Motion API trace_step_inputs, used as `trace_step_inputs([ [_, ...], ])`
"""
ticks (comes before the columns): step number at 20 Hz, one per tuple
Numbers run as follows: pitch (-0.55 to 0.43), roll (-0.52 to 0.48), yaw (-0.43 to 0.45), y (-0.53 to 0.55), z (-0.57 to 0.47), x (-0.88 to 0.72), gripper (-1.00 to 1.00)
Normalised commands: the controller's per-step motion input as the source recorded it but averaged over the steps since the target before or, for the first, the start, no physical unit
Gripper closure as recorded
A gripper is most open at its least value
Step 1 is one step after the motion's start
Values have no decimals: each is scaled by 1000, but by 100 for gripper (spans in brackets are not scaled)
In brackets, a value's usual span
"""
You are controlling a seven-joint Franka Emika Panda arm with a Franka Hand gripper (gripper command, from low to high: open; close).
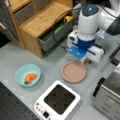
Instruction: Pick up the pan. Place the pan on the table. Pick up the bowl. Place the bowl on the stove.
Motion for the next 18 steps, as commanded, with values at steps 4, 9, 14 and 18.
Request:
trace_step_inputs([
  [4,74,-91,37,47,139,126,-100],
  [9,109,-85,35,56,209,120,-100],
  [14,150,-78,21,59,299,147,-100],
  [18,195,-60,-1,59,391,153,-100],
])
